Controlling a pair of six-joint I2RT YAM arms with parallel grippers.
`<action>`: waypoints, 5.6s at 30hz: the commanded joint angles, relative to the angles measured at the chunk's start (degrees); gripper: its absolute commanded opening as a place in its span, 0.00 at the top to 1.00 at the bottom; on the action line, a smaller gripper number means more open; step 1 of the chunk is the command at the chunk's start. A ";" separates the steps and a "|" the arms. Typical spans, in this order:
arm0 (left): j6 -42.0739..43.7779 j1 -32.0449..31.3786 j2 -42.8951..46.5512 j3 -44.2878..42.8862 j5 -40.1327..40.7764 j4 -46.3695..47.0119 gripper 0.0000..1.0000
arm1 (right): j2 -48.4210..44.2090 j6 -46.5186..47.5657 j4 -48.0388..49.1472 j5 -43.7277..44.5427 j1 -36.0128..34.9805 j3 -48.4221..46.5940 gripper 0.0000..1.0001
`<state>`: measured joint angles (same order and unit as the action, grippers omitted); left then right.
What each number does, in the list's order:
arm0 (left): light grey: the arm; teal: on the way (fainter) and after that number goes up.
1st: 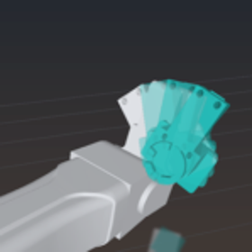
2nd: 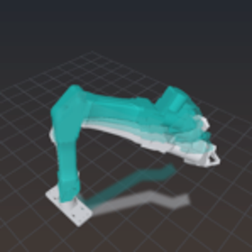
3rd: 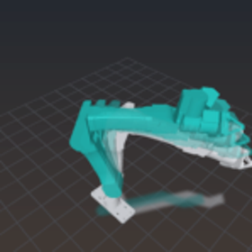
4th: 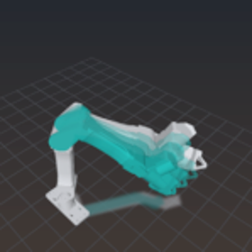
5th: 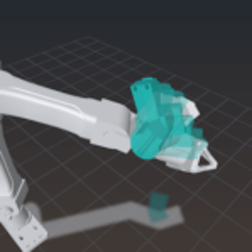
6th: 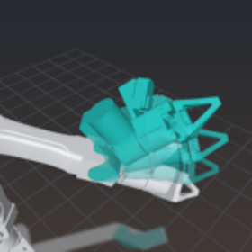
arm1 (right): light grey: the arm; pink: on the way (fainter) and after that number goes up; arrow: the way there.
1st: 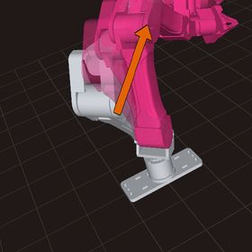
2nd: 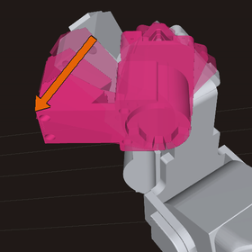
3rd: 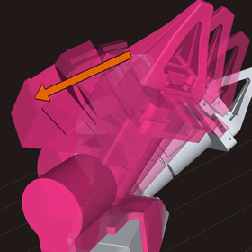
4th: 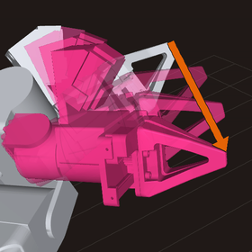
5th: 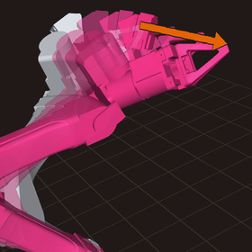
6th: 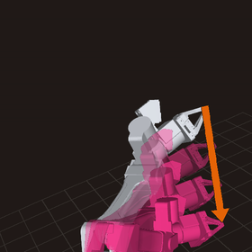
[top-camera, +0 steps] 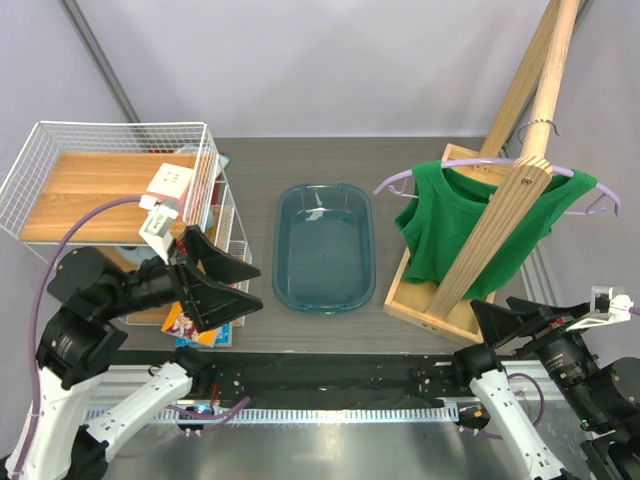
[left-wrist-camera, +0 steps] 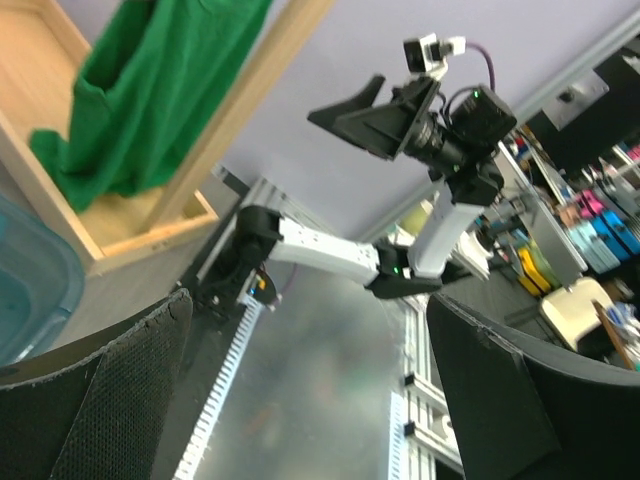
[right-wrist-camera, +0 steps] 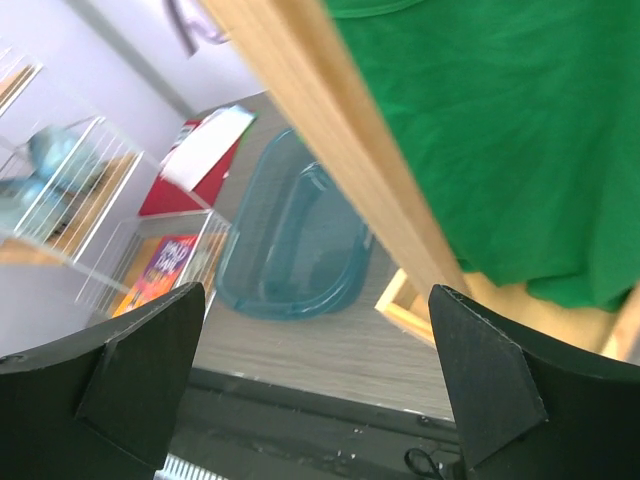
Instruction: Remove the tank top from the hanger
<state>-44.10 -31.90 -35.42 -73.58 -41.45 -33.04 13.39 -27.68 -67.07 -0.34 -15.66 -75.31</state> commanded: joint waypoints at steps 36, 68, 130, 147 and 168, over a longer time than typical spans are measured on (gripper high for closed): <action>32.48 -32.08 -48.24 -49.72 28.43 -12.66 0.09 | 2.70 1.58 3.43 -7.65 -0.69 -6.61 0.00; 57.19 -31.30 -70.31 -66.16 38.11 -3.35 0.20 | 2.87 1.49 -1.05 -10.65 -0.69 -14.69 0.00; 45.94 -26.29 -67.15 -63.89 28.01 8.41 1.00 | 3.22 3.25 -3.51 -10.30 -0.69 -19.79 0.00; 46.82 -25.32 -63.90 -63.53 30.02 7.81 1.00 | 3.75 4.04 -3.86 -10.38 -0.69 -20.23 0.00; 48.75 -25.23 -53.97 -59.83 45.05 6.41 1.00 | 6.04 5.35 -3.77 -14.07 -0.78 -21.90 0.00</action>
<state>3.68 -57.34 -93.91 -132.55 0.03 -33.71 16.38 -23.90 -71.48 -12.27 -16.08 -96.38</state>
